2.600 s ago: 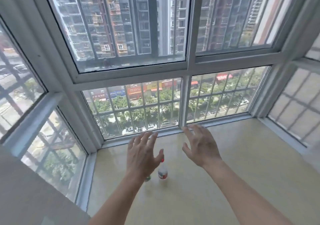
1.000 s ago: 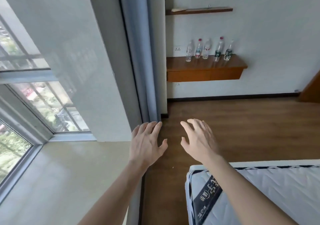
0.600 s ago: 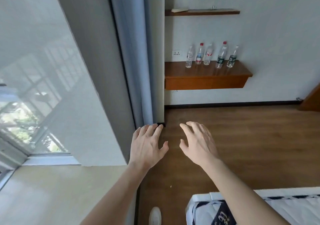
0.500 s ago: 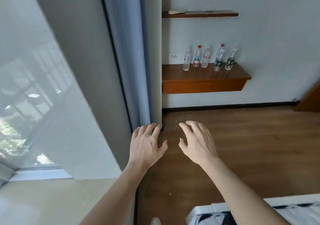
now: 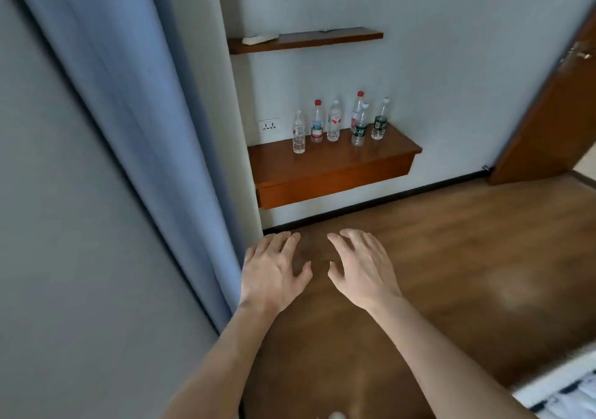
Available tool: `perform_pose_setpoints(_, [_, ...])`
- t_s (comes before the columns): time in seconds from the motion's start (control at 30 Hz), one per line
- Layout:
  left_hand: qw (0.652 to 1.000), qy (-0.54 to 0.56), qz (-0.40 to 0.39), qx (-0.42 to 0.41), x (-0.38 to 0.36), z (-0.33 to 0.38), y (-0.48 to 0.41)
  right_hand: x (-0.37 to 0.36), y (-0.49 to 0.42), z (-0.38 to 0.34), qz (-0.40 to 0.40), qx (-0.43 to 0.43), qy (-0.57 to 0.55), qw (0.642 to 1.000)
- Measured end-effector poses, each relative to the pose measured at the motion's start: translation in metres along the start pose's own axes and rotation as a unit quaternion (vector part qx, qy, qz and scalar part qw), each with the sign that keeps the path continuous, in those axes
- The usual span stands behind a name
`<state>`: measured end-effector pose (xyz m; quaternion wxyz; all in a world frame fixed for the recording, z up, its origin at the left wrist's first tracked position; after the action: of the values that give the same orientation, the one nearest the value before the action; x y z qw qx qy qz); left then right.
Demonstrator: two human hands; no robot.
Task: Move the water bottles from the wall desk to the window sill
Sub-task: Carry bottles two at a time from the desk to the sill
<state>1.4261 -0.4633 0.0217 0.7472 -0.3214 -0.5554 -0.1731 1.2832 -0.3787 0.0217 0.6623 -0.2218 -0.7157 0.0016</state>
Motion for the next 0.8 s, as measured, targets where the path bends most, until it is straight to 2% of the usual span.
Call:
perform_pose_setpoints(0.23, [0.999, -0.004, -0.021, -0.039, -0.048, 0.018, -0.104, -0.032, -0.075, 0.065, -0.008, -0.059, 0.009, 0.998])
perform_pose_setpoints(0.43, [0.999, 0.020, -0.033, -0.037, -0.094, 0.037, -0.223, -0.060, -0.163, 0.142, 0.004, -0.098, 0.005, 0.995])
perform_pose_setpoints(0.8, [0.999, 0.014, -0.015, -0.025, -0.150, 0.063, -0.408, -0.092, -0.330, 0.257, 0.002, -0.101, -0.009, 0.995])
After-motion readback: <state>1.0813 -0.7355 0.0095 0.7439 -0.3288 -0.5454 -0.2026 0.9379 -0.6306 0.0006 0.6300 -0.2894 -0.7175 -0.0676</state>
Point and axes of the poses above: each hand's wrist, its own y-axis away from the middle knuckle, its own x-axis out of the back of the hand, z = x × y, the point moved 7 cm from there along -y, towards the middle knuckle, and after that the axes turned 1 degree about -x, right-handed, at the moved point
